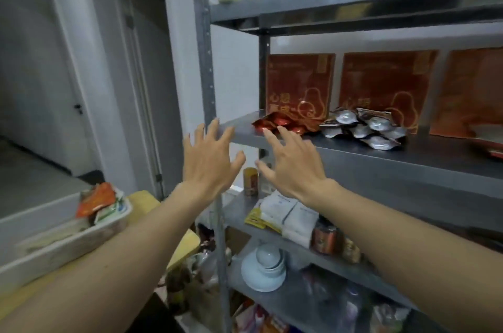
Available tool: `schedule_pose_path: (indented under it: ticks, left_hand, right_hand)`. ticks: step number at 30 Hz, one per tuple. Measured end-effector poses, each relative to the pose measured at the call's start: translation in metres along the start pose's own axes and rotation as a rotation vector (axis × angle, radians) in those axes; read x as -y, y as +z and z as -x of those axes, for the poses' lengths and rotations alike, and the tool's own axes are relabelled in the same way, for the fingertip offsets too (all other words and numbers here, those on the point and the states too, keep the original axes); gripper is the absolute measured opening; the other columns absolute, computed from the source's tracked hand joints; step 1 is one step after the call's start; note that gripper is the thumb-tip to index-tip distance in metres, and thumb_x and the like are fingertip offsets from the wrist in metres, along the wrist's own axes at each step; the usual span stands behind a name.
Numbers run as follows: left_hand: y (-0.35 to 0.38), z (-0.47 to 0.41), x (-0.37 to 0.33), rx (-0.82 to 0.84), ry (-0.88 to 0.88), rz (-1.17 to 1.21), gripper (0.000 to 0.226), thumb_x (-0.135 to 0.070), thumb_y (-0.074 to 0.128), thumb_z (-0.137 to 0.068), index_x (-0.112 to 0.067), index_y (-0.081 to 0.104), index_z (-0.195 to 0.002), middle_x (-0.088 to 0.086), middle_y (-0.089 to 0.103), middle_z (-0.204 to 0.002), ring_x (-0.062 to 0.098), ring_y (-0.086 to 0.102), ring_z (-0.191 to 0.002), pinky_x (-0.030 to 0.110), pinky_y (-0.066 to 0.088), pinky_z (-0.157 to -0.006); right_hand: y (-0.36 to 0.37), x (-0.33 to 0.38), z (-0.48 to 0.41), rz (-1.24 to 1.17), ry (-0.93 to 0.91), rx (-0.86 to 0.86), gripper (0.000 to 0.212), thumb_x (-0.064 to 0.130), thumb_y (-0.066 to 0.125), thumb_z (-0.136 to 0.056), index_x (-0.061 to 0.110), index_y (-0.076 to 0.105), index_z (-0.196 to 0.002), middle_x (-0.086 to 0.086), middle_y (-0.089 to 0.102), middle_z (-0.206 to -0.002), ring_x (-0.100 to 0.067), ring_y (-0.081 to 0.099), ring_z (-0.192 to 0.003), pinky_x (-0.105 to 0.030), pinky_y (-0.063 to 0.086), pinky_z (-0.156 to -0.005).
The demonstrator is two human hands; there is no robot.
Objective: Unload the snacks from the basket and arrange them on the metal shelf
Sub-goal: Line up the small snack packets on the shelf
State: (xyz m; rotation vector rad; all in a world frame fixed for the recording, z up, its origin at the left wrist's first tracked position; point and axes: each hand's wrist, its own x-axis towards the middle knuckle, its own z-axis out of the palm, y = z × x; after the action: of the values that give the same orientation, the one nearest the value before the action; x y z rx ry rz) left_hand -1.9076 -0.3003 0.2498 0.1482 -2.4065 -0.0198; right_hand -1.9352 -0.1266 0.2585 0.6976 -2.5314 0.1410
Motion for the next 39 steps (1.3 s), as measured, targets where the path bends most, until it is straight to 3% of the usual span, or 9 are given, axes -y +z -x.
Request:
schedule_pose_path:
  ticks: [10,15,25,30,39]
  left_hand:
    - [-0.013,0.085,0.248,0.033,-0.282,-0.156,0.056,-0.049,0.05,-0.089,-0.021,0.05,-0.138,0.012,0.045,-0.146,0.033,0.041,-0.132,0.054,0.034,-0.106]
    - [0.003,0.107,0.338,0.082,-0.414,-0.205,0.057,-0.047,0.055,-0.088,-0.022,0.05,-0.139,0.013,0.042,-0.149,0.034,0.039,-0.133,0.051,0.033,-0.105]
    - [0.066,0.098,0.499,0.159,-0.618,-0.203,0.058,-0.039,0.056,-0.093,-0.025,0.038,-0.146,0.01,0.031,-0.155,0.028,0.028,-0.142,0.048,0.027,-0.112]
    - [0.102,0.1,0.568,0.236,-0.675,-0.15,0.059,-0.034,0.059,-0.091,-0.027,0.037,-0.145,0.011,0.028,-0.156,0.031,0.03,-0.141,0.051,0.033,-0.111]
    - [0.182,0.107,0.681,0.4,-0.669,0.01,0.065,-0.032,0.063,-0.092,-0.032,0.032,-0.149,0.01,0.026,-0.157,0.032,0.04,-0.135,0.046,0.043,-0.106]
  right_hand:
    - [0.082,0.226,-0.059,-0.143,-0.287,0.116,0.07,0.057,0.035,-0.098,0.023,0.014,-0.156,-0.013,0.02,-0.161,-0.03,0.028,-0.144,-0.044,0.028,-0.111]
    - [0.136,0.308,-0.101,-0.206,-0.378,0.162,0.07,0.057,0.036,-0.098,0.024,0.014,-0.156,-0.011,0.021,-0.161,-0.029,0.026,-0.145,-0.043,0.029,-0.112]
    - [0.254,0.433,-0.207,-0.368,-0.512,0.269,0.066,0.051,0.047,-0.096,0.024,0.023,-0.151,-0.008,0.033,-0.155,-0.028,0.04,-0.136,-0.042,0.04,-0.103]
    - [0.309,0.484,-0.246,-0.383,-0.559,0.368,0.064,0.047,0.047,-0.097,0.023,0.025,-0.152,-0.008,0.027,-0.159,-0.031,0.037,-0.139,-0.042,0.038,-0.106]
    - [0.406,0.566,-0.288,-0.368,-0.554,0.608,0.06,0.04,0.051,-0.097,0.024,0.031,-0.15,-0.007,0.034,-0.155,-0.031,0.039,-0.136,-0.044,0.041,-0.103]
